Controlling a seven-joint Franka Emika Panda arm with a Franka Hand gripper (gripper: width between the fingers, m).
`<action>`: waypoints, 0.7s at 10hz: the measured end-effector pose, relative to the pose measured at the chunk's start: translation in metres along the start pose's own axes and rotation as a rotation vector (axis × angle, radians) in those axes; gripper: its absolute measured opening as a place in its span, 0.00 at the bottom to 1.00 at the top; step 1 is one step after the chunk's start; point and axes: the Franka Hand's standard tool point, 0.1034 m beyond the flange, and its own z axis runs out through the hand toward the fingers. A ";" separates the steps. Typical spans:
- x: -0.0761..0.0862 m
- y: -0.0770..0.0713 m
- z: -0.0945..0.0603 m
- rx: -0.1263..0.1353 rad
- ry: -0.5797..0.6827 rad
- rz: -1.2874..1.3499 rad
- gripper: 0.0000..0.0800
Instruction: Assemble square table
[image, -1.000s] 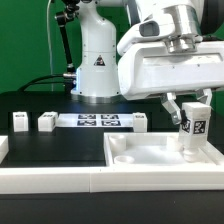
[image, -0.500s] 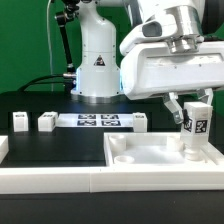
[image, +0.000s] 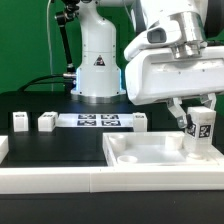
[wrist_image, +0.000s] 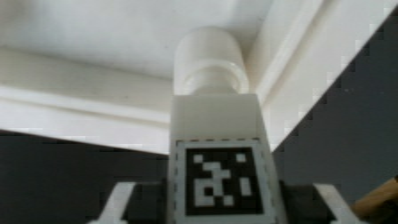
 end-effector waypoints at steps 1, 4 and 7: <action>-0.002 0.000 0.002 0.001 -0.003 0.001 0.36; -0.002 0.001 0.006 -0.013 0.027 0.002 0.36; -0.002 0.002 0.007 -0.016 0.032 0.003 0.37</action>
Offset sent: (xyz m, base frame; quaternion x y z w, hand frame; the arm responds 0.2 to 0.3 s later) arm -0.0004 0.0043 -0.0138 -0.0033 0.0080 -0.0031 1.0000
